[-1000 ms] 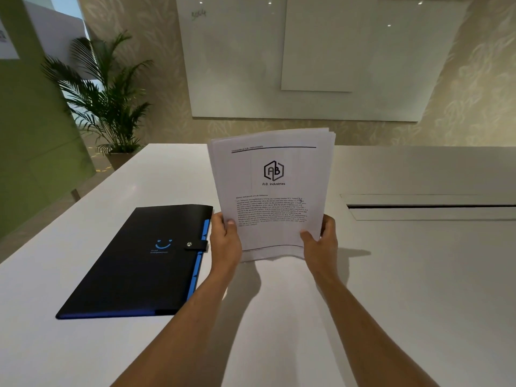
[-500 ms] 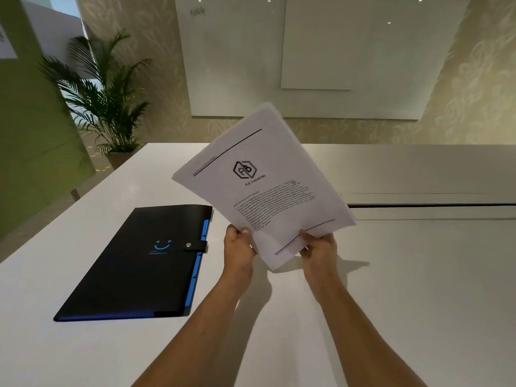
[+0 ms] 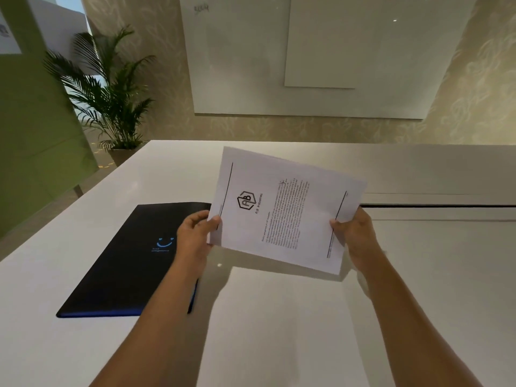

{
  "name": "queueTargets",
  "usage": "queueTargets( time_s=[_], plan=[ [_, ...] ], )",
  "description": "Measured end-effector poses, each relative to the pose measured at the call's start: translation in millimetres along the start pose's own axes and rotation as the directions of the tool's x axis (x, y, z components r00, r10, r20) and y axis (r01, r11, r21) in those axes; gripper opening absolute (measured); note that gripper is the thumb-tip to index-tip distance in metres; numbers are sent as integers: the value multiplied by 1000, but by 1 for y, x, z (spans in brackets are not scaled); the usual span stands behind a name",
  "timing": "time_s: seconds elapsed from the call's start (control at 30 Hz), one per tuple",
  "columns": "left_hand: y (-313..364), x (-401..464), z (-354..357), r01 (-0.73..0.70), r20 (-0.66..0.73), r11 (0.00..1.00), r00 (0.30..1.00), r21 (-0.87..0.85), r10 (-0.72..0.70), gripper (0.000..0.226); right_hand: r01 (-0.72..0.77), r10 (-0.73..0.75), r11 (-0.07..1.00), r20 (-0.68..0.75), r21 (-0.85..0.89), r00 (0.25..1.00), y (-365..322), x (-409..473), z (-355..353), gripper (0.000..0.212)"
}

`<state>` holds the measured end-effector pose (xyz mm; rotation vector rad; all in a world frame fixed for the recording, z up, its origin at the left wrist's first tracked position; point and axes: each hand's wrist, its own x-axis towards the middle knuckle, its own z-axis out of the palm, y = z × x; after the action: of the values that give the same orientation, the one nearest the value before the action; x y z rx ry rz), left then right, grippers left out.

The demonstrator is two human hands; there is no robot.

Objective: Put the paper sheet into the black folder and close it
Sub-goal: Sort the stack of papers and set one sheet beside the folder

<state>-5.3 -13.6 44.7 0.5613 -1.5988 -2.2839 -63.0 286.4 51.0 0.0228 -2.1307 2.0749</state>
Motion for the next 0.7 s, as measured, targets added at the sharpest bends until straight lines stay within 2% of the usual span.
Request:
queueTargets(
  time_s=[0.1,0.17,0.27,0.43,0.53,0.6,0.7],
  plan=[
    [14,2,-8,-53,229,942,973,331,-26,28,40,-37,997,49,-62,998,-5,-1,-7,45],
    [20,4,-6,-142,320,891,947,430,-4,31,75,-65,993,104,-91,992,-5,-2,-7,45],
    [22,2,1,-237,321,891,941,387,111,33,106,-96,986,82,-128,992,-6,-2,-3,44],
    [22,-7,12,-386,236,875,916,291,326,26,167,-167,984,3,-67,986,-16,-1,-1,41],
    [19,-11,14,-419,201,870,905,258,376,24,178,-179,980,-3,-87,984,-19,-5,0,44],
    [14,-12,13,-425,175,867,904,262,390,31,167,-167,978,12,-124,986,-16,-8,1,48],
    [6,-14,14,-406,142,878,914,253,381,38,127,-129,988,-15,-87,992,-7,-10,4,49]
  ],
)
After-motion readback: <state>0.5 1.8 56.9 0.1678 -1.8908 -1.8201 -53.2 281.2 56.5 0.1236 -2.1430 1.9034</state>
